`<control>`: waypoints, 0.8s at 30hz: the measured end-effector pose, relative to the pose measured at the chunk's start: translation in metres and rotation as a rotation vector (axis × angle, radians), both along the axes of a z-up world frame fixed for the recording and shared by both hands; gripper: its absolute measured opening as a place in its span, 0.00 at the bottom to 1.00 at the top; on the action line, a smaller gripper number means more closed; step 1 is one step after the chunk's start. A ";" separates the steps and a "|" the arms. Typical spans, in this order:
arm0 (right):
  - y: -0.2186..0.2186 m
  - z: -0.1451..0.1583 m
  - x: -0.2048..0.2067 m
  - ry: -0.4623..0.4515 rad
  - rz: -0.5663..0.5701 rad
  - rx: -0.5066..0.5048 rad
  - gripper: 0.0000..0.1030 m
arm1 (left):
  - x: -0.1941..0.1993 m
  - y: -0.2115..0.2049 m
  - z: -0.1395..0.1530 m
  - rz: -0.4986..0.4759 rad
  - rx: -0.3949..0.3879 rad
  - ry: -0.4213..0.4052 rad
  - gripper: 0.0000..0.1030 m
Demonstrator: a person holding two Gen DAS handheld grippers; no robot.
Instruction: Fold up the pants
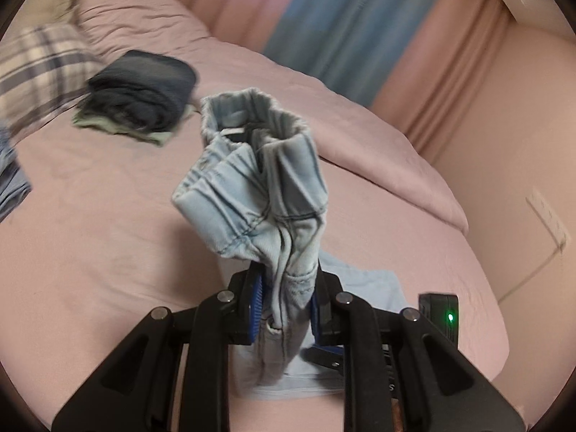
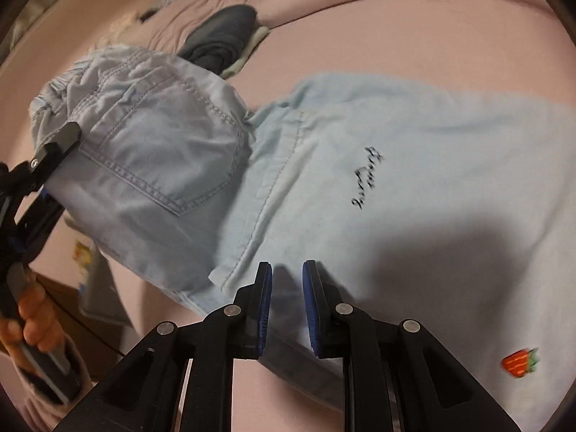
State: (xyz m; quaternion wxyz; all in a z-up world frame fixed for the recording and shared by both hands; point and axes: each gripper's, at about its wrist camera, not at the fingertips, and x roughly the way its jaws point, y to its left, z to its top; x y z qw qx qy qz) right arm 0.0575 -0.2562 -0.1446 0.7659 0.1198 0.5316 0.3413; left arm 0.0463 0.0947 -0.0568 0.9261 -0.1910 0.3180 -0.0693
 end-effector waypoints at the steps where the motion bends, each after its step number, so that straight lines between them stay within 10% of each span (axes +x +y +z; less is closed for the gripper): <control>1: -0.005 -0.002 0.001 0.024 -0.017 0.035 0.19 | 0.002 -0.009 0.000 -0.022 0.011 0.003 0.19; 9: -0.079 0.000 0.006 0.122 -0.211 0.318 0.44 | 0.020 -0.071 -0.023 -0.178 0.140 0.051 0.20; 14: -0.136 -0.023 0.007 0.276 -0.372 0.680 0.56 | 0.033 -0.107 -0.055 -0.325 0.248 0.141 0.23; 18: -0.132 -0.026 0.007 0.337 -0.375 0.774 0.66 | 0.033 -0.126 -0.072 -0.409 0.303 0.199 0.87; 24: -0.111 -0.016 0.019 0.350 -0.348 0.632 0.73 | 0.016 -0.106 -0.081 -0.407 0.282 0.227 0.86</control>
